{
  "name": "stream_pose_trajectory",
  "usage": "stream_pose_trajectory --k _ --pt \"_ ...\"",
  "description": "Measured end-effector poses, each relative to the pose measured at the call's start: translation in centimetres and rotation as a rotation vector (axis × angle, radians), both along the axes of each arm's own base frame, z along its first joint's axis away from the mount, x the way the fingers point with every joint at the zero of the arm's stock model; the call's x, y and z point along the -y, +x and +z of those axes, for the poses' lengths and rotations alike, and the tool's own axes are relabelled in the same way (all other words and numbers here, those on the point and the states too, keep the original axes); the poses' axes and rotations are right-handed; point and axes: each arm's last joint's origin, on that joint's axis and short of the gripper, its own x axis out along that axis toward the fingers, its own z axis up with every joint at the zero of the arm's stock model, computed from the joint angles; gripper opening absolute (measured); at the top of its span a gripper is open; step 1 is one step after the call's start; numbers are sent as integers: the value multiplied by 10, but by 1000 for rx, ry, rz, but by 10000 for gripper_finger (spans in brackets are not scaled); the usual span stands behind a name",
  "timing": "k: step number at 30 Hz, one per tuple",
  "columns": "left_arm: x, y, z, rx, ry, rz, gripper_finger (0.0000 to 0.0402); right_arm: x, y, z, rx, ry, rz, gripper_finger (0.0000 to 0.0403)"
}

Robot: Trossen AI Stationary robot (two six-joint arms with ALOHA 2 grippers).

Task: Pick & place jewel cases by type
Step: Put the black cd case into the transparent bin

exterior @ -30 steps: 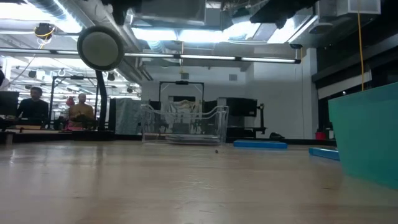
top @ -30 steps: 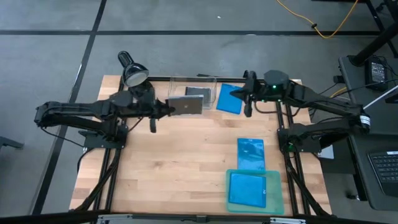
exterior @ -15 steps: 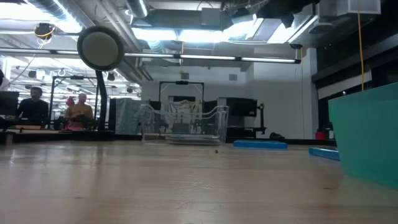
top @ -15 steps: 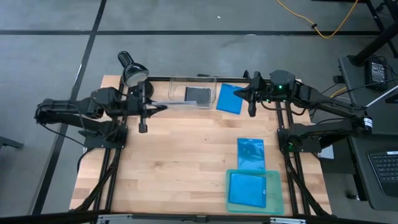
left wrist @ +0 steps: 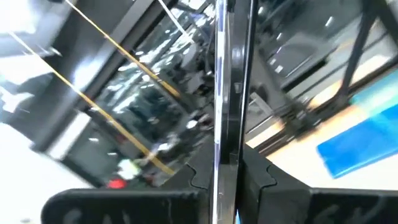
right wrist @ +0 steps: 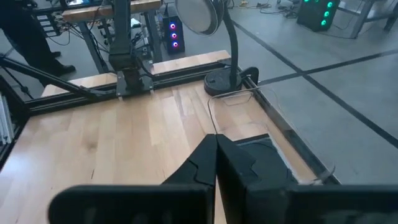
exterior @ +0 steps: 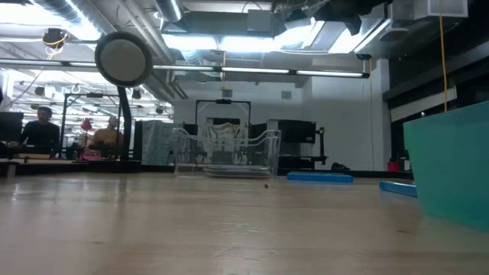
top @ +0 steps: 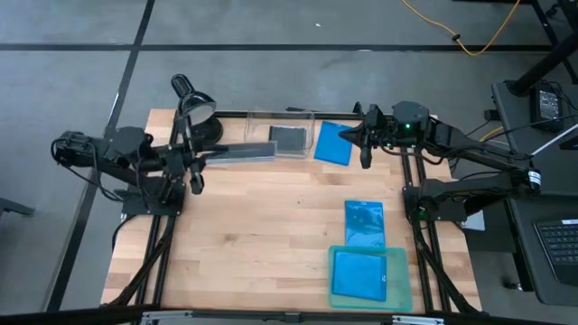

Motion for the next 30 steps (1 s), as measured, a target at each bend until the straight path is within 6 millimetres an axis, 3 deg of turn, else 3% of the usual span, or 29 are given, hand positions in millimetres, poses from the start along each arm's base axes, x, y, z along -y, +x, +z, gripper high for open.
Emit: stream_pose_trajectory --k 7,19,25,30 --pt "9 5 6 -82 306 186 24 0 0 0 4 20 -21 12" --pt "37 40 7 -294 911 411 24 1 0 0 13 61 -48 12" --pt "42 45 4 -289 887 389 24 1 0 0 14 64 -50 12" --pt "42 45 4 -227 715 395 24 1 0 0 11 59 -48 12"
